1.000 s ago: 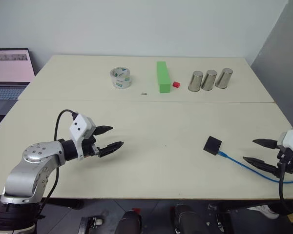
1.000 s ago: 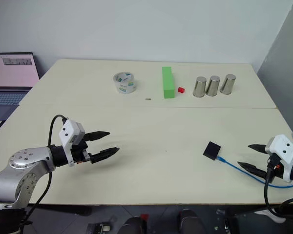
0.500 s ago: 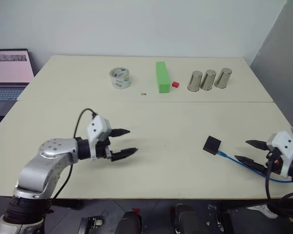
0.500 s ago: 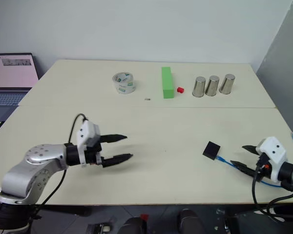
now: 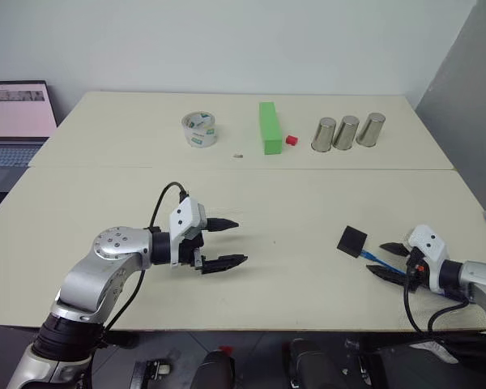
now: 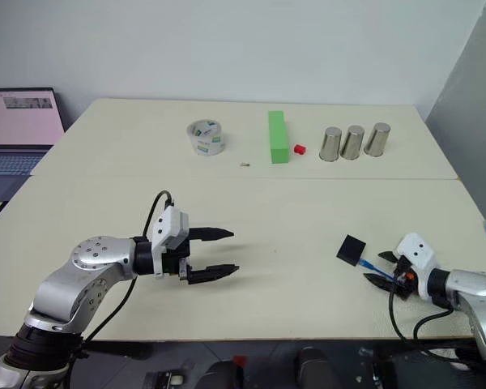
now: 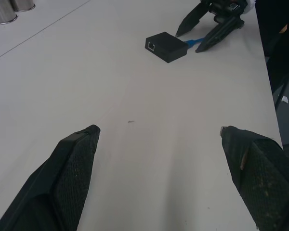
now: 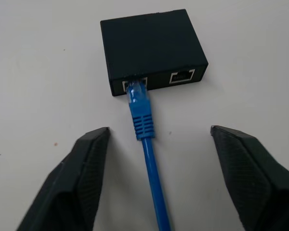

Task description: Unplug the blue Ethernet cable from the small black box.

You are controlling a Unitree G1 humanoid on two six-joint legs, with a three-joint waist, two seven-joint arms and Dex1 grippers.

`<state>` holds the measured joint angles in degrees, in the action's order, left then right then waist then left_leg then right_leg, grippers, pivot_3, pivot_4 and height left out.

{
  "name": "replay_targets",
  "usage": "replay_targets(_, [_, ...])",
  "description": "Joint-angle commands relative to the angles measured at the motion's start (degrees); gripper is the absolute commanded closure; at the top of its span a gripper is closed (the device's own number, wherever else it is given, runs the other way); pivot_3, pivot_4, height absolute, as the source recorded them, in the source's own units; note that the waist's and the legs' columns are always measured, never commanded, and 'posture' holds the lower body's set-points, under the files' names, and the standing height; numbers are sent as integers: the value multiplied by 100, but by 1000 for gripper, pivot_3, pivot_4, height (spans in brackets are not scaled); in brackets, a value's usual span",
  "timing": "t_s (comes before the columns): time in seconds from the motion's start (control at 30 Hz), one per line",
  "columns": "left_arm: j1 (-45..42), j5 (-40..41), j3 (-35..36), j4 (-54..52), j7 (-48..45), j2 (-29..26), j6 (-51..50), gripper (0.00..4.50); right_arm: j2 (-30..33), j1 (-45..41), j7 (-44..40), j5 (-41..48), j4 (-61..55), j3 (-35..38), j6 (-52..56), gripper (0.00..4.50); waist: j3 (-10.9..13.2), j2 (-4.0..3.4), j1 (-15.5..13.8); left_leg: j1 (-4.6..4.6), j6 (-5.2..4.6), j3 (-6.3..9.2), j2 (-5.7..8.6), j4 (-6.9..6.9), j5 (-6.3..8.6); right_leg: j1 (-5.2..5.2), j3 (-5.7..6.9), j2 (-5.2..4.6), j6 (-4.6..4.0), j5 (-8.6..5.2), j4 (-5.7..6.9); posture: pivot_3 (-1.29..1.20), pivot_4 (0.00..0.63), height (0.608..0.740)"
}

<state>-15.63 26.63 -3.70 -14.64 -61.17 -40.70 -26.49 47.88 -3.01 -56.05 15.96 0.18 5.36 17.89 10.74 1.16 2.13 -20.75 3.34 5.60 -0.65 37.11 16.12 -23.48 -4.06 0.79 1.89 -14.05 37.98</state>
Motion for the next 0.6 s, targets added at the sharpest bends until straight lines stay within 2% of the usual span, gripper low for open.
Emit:
replay_targets(0.03, [3, 22, 97, -1, 36, 55, 107, 196, 150, -84, -255, -133, 75, -114, -204, 2037, 0, 0, -15, 0, 0, 2, 0, 0, 0, 0, 2, 0, 0, 0, 1, 0, 150, 740])
replay_targets(0.33, [-11, 279, 264, 362, 220, 278, -231, 196, 372, -541, -633, -670, 183, -598, -1034, 4257, 0, 0, -4, 4, 0, 2, 0, 8, 0, 3, 1, 0, 5, 3, 5, 0, 150, 740])
replay_targets(0.37, [-35, 353, 300, 398, 246, 315, -321, 196, 381, -600, -634, -727, 141, -629, -1151, 4384, 0, 0, -3, 4, 0, 2, 0, 8, 0, 3, 1, 0, 5, 3, 5, 0, 150, 740])
replay_targets(0.5, [-257, 1350, 764, 619, 386, 553, -1433, 196, 264, -1096, -477, -1169, -124, -866, -2032, 4388, 0, 0, 8, 3, 0, 4, 0, 10, 0, 2, 3, 0, 5, 4, 7, 0, 150, 740])
replay_targets(0.6, [-319, 1826, 848, 597, 317, 577, -2023, 196, 104, -1550, -261, -1681, -155, -1176, -2872, 4389, 0, 0, 59, 3, 0, 6, -1, 9, 0, 1, 5, 1, 5, 4, 9, 0, 150, 740])
